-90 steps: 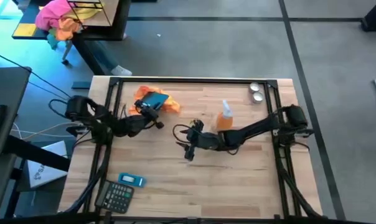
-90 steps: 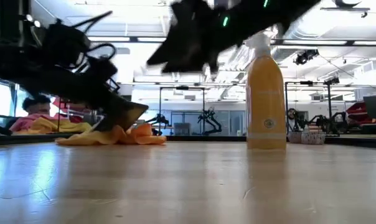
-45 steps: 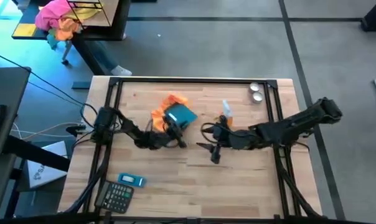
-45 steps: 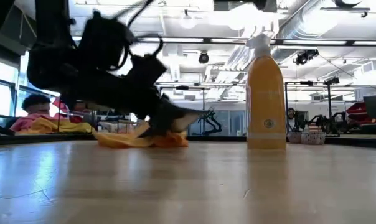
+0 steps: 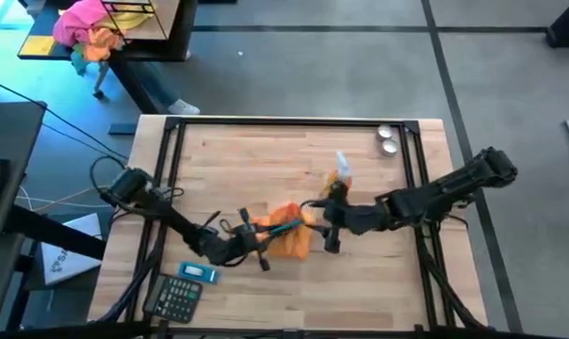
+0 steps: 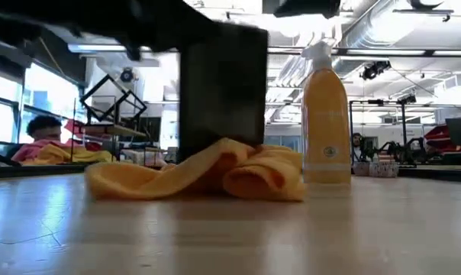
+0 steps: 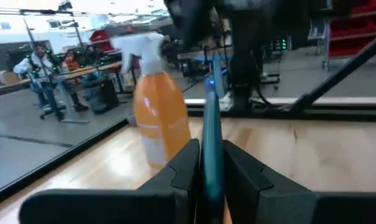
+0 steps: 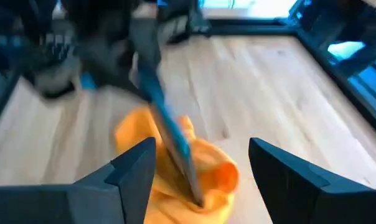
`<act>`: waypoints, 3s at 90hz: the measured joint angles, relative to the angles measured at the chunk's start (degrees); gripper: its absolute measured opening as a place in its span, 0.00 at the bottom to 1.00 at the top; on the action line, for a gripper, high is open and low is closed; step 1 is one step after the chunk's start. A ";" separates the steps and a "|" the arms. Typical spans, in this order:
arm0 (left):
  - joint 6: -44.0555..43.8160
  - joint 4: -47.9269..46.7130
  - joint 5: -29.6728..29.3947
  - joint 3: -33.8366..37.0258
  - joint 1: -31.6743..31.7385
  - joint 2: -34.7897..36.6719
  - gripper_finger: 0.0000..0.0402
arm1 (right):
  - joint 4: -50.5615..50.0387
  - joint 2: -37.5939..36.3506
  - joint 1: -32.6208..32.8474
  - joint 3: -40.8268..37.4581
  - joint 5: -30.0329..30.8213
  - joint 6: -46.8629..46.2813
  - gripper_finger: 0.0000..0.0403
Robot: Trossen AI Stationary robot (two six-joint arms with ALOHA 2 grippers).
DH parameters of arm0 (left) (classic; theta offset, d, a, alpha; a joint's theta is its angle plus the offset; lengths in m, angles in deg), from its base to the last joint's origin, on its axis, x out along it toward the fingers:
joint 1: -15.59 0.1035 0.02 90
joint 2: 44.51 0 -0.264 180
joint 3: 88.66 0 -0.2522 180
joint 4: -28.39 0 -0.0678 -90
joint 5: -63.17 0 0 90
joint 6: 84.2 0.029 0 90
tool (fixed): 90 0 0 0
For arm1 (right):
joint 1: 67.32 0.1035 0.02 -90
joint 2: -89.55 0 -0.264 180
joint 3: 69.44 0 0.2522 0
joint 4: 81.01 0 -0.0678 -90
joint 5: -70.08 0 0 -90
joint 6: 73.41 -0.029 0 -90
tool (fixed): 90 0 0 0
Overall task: Apply microfiber cloth
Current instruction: Wipe tablet with a microfiber cloth
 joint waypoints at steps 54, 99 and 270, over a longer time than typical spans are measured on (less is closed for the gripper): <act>8.30 3.43 -8.72 3.55 -5.78 8.37 0.04 | 12.75 23.43 1.33 0.00 -1.17 -3.08 0.56; -1.14 0.78 -11.10 6.57 -14.81 32.20 0.04 | 16.93 23.24 2.41 1.58 0.51 4.12 0.56; -22.58 -21.89 18.17 13.38 -4.04 21.92 0.46 | 17.88 25.75 5.85 1.62 17.44 29.65 0.00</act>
